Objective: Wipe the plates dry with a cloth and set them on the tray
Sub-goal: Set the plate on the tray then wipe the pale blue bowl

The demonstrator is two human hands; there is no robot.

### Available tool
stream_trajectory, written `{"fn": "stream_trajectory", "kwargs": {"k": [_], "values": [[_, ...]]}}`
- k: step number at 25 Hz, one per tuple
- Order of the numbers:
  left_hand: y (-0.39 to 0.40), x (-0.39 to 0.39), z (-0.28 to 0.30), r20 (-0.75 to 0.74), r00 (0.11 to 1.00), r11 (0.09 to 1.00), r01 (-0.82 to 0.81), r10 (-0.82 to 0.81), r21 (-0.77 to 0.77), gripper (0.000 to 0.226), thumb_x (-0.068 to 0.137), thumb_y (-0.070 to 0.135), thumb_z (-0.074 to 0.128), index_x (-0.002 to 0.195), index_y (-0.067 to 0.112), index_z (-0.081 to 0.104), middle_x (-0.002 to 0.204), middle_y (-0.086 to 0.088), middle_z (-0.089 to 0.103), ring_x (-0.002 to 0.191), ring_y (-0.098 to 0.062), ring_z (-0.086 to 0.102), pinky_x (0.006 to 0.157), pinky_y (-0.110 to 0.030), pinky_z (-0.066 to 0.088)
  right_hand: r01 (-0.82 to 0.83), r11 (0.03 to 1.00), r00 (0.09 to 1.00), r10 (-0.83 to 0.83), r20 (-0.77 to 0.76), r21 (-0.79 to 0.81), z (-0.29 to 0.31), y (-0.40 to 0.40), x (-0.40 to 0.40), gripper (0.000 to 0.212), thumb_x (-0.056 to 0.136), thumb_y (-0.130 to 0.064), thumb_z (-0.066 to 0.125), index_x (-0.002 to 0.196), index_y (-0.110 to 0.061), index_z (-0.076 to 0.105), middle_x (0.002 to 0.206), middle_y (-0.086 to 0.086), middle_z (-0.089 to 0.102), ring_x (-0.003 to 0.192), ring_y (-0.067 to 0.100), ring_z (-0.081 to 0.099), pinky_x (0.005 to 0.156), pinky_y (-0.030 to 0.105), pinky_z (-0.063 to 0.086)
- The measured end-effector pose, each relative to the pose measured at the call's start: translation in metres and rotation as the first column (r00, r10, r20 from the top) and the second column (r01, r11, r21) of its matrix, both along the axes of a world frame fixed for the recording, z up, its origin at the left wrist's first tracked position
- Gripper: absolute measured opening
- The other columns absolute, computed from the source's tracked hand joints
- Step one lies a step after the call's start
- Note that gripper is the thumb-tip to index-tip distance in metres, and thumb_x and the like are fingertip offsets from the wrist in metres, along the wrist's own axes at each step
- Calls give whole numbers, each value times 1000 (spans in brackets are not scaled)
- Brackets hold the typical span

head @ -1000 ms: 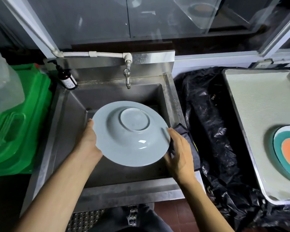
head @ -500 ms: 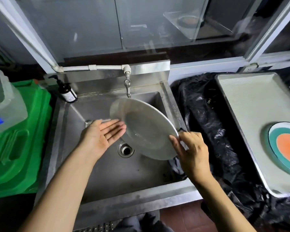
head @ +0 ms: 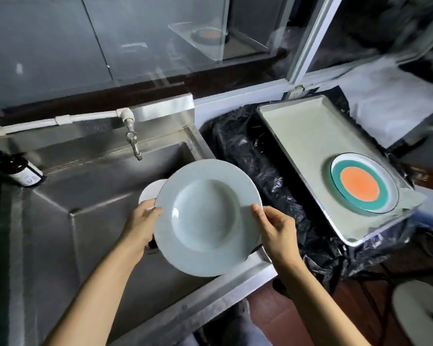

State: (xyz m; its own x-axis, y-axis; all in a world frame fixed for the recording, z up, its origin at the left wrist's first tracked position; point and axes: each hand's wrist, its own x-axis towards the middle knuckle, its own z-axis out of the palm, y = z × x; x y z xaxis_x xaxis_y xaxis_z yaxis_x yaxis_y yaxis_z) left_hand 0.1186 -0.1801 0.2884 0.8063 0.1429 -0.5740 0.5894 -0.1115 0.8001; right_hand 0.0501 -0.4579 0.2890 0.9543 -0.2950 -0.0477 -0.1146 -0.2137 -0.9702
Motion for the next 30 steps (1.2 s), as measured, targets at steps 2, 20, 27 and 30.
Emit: {"fn": "stream_trajectory", "kwargs": {"k": [2,20,27,30], "values": [[-17,10,8,24,1000,999,11,-10,-51,21,94,20,59,110,32,69,98,3,75,84,-17,70,74,-37,54,49,998,999,-49,-14,34,4,-15,-1,43,99,-45,64,75,-10,67,65,-7,55,61,7,44,54,21,35],[-345,81,18,-1,949,946,315,-316,-73,28,95,9,56,118,18,68,106,-6,74,97,-25,70,79,-43,60,642,766,753,-620,-221,38,-32,-317,31,11,97,-17,62,88,-17,68,74,-10,64,57,-4,55,49,7,38],[-469,114,-17,-75,919,921,383,-387,-71,19,87,8,55,99,4,70,92,-9,70,86,-25,65,81,-39,55,670,742,711,-651,-265,-25,-52,-432,62,15,98,-13,57,101,-17,71,86,-10,65,75,-9,52,63,2,40],[-509,126,-32,-101,903,909,415,-417,-37,13,85,4,54,89,2,66,85,-11,56,81,-23,53,75,-39,45,683,728,683,-666,-299,-61,-65,-468,78,26,101,-16,55,120,-9,71,88,-9,63,83,5,55,94,33,50]]}}
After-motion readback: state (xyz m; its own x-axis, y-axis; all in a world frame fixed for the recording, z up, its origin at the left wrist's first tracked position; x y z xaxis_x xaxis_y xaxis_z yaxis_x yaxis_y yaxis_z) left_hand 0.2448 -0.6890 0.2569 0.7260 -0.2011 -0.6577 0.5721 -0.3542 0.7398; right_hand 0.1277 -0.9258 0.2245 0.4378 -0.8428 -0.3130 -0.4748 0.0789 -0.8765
